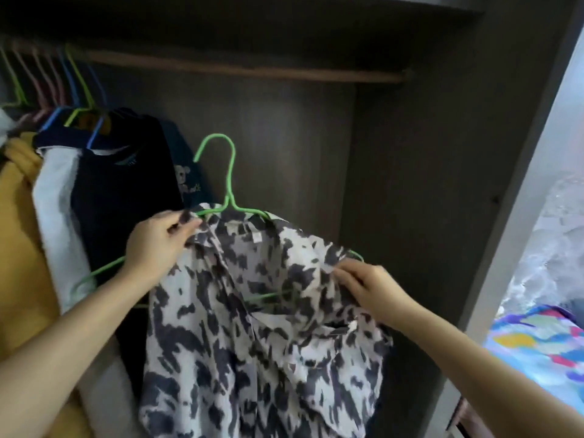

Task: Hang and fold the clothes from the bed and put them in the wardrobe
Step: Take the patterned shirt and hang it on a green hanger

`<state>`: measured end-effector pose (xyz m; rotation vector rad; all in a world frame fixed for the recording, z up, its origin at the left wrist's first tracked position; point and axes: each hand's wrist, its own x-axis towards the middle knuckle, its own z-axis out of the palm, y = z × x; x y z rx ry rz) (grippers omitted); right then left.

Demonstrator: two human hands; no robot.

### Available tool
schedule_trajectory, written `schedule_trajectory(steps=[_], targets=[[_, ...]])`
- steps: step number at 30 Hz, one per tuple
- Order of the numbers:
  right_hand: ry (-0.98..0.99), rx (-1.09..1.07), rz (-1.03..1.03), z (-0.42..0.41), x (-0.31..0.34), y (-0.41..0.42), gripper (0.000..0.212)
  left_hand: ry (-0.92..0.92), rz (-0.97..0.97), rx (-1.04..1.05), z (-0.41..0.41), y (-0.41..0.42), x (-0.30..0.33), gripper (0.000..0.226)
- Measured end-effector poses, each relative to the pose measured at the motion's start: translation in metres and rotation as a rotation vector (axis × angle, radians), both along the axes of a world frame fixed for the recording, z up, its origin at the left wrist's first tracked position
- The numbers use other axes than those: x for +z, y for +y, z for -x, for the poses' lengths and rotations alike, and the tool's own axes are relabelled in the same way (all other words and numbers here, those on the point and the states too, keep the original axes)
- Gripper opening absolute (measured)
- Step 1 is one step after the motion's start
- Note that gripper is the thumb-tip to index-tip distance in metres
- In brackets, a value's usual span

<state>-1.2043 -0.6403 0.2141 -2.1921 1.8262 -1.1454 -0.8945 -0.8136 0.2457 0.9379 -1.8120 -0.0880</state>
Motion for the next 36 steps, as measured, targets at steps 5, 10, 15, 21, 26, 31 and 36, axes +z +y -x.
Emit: schedule_trajectory(steps=[5,10,15,21,26,31,36], targets=[[0.169,-0.043,-0.366,0.037,0.009,0.005,0.033,0.153,-0.185,-0.113,-0.010,-0.004,-0.008,0.021],[-0.001,0.045,-0.145,0.023,0.029,0.007,0.022,0.294,-0.204,-0.170,0.004,-0.002,-0.012,0.030],[0.474,-0.144,0.129,0.031,0.092,-0.016,0.049,0.332,-0.285,-0.360,0.015,0.000,-0.005,0.026],[0.483,0.079,0.016,-0.005,0.112,-0.036,0.042,0.124,-0.432,-0.532,0.020,0.011,0.013,0.027],[0.456,0.213,-0.157,-0.037,0.109,-0.031,0.032,0.148,-0.398,-0.478,0.012,0.012,0.015,0.065],[0.503,0.139,-0.159,-0.067,0.133,-0.043,0.023,0.036,-0.397,-0.540,0.023,0.025,0.017,0.052],[0.556,0.060,-0.383,-0.044,0.163,-0.034,0.035,0.016,-0.253,-0.255,-0.011,0.002,0.011,0.042]])
